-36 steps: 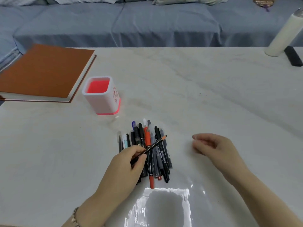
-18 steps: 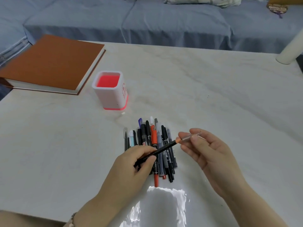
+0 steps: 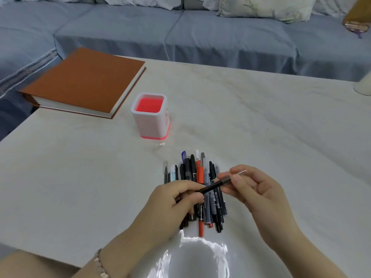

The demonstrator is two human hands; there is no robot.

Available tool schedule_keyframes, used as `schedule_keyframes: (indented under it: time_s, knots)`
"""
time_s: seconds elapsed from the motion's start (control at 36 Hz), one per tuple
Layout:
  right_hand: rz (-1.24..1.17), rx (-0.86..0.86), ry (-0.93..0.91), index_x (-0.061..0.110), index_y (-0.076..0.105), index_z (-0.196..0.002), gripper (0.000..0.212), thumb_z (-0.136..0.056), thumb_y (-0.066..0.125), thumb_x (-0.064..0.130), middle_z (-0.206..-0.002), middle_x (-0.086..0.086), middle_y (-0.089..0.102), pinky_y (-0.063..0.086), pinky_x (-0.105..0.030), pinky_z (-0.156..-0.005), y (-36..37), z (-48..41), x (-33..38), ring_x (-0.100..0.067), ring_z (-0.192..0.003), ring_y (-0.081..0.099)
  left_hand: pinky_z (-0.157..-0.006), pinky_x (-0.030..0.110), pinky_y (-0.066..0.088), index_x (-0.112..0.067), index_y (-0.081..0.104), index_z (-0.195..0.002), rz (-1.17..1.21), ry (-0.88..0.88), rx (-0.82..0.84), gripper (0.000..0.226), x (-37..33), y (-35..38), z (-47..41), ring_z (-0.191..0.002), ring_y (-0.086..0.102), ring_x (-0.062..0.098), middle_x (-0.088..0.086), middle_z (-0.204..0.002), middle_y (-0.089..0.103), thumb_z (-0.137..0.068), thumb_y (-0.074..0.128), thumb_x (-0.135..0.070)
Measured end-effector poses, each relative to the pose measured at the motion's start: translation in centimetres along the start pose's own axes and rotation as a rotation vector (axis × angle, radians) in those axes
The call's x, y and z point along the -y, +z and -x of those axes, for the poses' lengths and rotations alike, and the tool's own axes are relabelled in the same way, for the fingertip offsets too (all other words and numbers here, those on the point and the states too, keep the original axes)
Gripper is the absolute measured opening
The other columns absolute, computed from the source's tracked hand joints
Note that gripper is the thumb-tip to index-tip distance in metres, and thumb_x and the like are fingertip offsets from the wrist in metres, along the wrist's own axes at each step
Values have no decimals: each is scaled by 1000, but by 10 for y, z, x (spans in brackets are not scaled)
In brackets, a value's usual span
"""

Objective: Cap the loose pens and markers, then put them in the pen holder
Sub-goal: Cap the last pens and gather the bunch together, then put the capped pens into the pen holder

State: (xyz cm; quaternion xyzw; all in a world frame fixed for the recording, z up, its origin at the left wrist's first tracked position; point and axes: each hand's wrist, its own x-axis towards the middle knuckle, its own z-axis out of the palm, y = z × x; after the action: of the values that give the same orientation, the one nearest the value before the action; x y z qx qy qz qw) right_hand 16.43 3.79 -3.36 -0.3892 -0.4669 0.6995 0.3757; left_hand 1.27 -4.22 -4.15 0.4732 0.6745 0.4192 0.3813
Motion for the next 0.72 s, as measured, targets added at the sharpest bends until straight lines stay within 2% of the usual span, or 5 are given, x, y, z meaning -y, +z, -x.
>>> schedule_keyframes:
  time_s: [0.11,0.28,0.5,0.61,0.72]
  knots:
    - [50,-26,-30,8,61,-83,13,-86,52,-1,-71,-3,75,56,-15,-63,11,-17,5,-10,-60,68,-90,13,39,-35,60,-110,-263,82,-151,23,8,-29,-34,-98,53,-6,-22,-105,59,-89,52,-28]
    - [85,-124,-265,12,61,-80,14,-85,56,-1,-73,-2,71,55,-15,-64,49,-59,27,-7,-68,68,-111,46,26,-30,27,-141,-582,-4,-467,58,27,-92,-104,-138,23,30,9,-154,10,-90,54,-24]
    - [425,-118,-511,29,57,-77,22,-84,61,8,-80,7,63,55,-37,-82,115,-134,34,-19,-79,67,-95,30,37,-15,50,-119,-525,-21,-349,30,48,-114,-129,-117,48,27,10,-132,46,-90,53,-20]
    - [537,-75,-417,18,60,-90,9,-84,61,11,-84,2,64,51,-24,-76,129,-149,12,-21,-82,66,-65,23,31,-14,54,-93,-485,41,-386,4,45,-112,-117,-92,52,25,5,-101,52,-89,53,-15]
    - [595,16,-352,14,59,-111,30,-82,65,18,-92,5,61,46,-7,-73,118,-138,1,-6,-82,61,-71,29,47,-16,55,-91,-438,59,-428,2,45,-111,-92,-88,50,19,2,-101,52,-88,54,-16]
